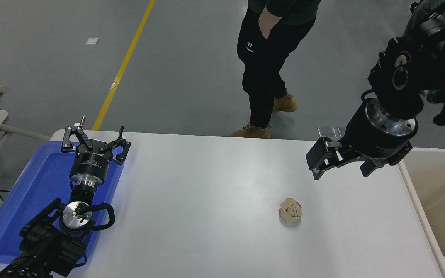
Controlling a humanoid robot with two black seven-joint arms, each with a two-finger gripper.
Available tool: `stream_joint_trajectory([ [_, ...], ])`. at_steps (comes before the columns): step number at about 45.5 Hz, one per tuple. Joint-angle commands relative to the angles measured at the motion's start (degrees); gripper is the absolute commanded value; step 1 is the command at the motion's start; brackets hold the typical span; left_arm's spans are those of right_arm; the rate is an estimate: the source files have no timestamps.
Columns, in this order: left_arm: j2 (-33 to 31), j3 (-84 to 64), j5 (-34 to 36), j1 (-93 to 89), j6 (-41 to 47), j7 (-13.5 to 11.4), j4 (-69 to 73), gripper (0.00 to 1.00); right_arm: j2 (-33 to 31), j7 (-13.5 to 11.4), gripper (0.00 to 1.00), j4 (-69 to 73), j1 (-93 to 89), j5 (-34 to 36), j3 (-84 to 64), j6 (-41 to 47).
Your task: Pick up paper ball place in dustbin
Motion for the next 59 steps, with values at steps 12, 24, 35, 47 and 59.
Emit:
stream_joint_trajectory([
  [12, 0.0, 0.0, -0.05, 0.0, -0.09, 0.03, 0.0, 1.0, -0.43, 0.0, 1.0, 0.03, -0.12, -0.08, 0.21, -0.11],
  [24, 0.0, 0.0, -0.05, 0.0, -0.09, 0.03, 0.0, 1.0, 0.18, 0.0, 1.0, -1.11, -2.58, -0.61, 0.82, -2.48],
  [35, 0.0, 0.0, -0.05, 0.0, 0.0, 0.03, 0.0, 1.0, 0.36, 0.35, 1.0, -4.36, -8.81, -0.78, 1.18, -8.72],
  [47, 0.0, 0.0, -0.05, 0.0, -0.09, 0.03, 0.0, 1.0, 2.55, 0.35, 1.0, -8.23, -17.25, -1.22, 1.79, -16.36],
  [59, 0.0, 0.0, -0.05, 0.0, -0.09, 0.03, 0.0, 1.0, 4.48, 0.35, 1.0, -14.29, -27.88, -2.45, 5.22, -21.82],
])
